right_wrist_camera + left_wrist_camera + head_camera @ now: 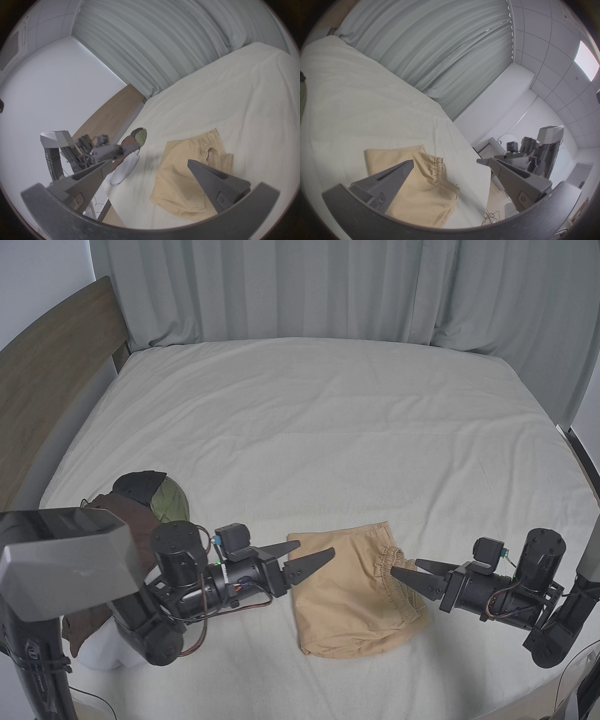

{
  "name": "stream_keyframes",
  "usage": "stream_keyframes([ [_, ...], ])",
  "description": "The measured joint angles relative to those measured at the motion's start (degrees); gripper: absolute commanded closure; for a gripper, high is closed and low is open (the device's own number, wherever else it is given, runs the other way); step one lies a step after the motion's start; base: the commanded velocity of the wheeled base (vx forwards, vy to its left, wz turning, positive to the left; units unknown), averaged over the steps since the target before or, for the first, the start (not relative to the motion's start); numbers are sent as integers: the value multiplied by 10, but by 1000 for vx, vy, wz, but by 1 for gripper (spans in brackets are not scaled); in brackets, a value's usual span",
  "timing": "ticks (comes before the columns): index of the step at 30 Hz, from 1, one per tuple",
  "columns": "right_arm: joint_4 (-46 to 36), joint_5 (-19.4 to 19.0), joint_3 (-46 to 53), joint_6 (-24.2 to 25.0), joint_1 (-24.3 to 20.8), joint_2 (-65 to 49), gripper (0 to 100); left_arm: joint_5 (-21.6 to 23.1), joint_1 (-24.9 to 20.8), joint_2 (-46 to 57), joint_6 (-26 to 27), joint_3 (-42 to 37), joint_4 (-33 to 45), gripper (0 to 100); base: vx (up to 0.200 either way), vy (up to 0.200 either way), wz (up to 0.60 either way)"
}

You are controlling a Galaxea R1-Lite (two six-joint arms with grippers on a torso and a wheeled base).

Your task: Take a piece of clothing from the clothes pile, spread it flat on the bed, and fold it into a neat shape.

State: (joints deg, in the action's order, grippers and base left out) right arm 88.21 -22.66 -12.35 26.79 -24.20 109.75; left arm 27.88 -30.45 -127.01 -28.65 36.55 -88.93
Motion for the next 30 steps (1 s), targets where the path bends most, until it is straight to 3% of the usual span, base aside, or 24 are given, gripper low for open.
stream_keyframes([
  [10,0,5,2,2,-5,57,0,36,87,100,71,-109,0,0,0,0,0],
  [18,0,16,0,33,-12,90,0,47,135,121,191,-122,1,0,0,0,0],
  [24,1,52,-9,45,-31,123,0,48,149,111,205,-122,1,0,0,0,0],
  [30,1,59,-26,52,-33,157,0,49,151,109,206,-122,1,0,0,0,0],
])
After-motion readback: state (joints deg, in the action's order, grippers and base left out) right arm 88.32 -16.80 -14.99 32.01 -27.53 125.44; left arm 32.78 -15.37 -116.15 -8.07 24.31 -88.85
